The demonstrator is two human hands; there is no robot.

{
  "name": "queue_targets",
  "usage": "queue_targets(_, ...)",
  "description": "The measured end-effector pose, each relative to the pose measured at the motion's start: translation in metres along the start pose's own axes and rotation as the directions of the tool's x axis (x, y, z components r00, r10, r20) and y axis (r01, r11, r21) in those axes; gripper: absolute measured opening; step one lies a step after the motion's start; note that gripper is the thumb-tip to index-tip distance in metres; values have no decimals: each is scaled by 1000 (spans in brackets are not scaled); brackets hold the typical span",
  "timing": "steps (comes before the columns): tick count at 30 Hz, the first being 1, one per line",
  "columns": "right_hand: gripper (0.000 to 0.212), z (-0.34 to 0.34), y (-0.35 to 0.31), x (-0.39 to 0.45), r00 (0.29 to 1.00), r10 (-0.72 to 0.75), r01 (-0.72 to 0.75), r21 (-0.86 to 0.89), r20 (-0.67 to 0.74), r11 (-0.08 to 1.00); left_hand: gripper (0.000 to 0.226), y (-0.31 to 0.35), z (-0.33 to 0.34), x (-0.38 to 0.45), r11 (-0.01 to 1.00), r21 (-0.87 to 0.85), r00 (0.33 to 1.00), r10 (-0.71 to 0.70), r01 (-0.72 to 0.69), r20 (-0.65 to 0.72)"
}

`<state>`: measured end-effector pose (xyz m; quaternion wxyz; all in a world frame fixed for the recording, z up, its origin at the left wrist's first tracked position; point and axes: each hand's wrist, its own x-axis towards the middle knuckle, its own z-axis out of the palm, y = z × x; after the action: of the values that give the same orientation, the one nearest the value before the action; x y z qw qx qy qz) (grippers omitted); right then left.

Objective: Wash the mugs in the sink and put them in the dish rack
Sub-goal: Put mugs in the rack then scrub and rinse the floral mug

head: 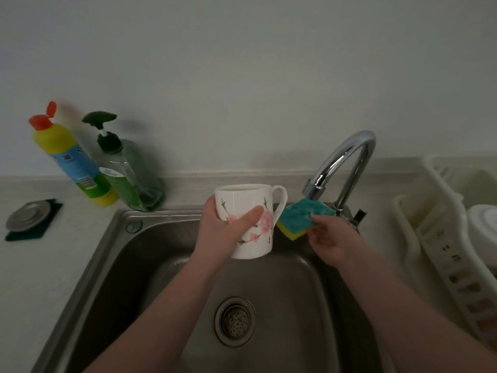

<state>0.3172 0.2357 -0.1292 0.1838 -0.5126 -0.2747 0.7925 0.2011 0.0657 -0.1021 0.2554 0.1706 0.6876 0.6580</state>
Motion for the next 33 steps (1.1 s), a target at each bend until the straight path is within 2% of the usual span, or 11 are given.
queue_targets(3,32,12,-2,13,1000,-10,10,66,-3,998,75,5,-1,3,1000,-9,1000,11,-11,-9)
queue_targets(8,35,25,-3,31,999,-46,46,153,-3,987,83,5,-7,11,998,-1,998,62,-62,-26)
queue_targets(16,37,38,-8,42,996,-82,75,157,40,985,81,1,-16,15,997,-14,996,80,-81,-30)
queue_targets(19,41,44,-5,48,994,-113,112,154,3,982,80,2,-19,17,996,-21,996,85,-85,-31)
queue_targets(23,38,47,2,64,979,-156,181,211,-129,961,81,1,-22,18,996,-26,996,85,-86,-29)
queue_targets(25,35,49,3,63,984,-154,170,223,-88,960,79,1,-23,18,996,-26,996,82,-83,-23)
queue_targets(30,30,47,4,62,977,-209,212,87,-42,973,78,1,-23,19,997,-21,997,77,-77,-10)
queue_targets(33,18,44,0,51,972,-233,230,-103,-13,968,78,1,-20,19,997,-24,997,72,-72,-8)
